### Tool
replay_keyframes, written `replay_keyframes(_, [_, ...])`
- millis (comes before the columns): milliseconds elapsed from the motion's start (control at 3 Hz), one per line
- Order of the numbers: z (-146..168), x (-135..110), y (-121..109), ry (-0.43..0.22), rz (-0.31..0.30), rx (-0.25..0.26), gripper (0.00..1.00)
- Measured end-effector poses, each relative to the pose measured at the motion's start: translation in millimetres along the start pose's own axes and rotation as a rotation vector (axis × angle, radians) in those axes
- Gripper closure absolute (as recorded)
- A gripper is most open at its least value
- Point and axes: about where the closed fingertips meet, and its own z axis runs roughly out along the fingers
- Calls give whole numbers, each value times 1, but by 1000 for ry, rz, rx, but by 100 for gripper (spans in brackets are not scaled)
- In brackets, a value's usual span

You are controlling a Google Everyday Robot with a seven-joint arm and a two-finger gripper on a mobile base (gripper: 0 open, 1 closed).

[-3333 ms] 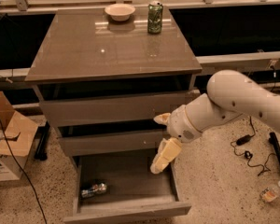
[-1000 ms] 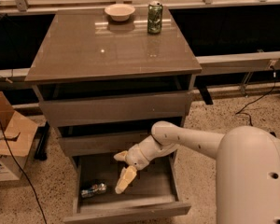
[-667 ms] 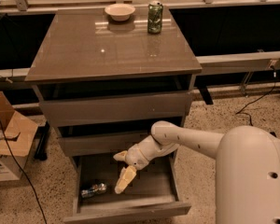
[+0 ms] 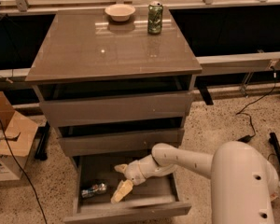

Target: Pick redbull can from bottom drawer and place on counter

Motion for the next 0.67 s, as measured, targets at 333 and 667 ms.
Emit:
replay_keyframes(333, [31,40,-24,-11,44,50,0])
replay_keyframes(667, [55,68,-54,-34,83,100,0])
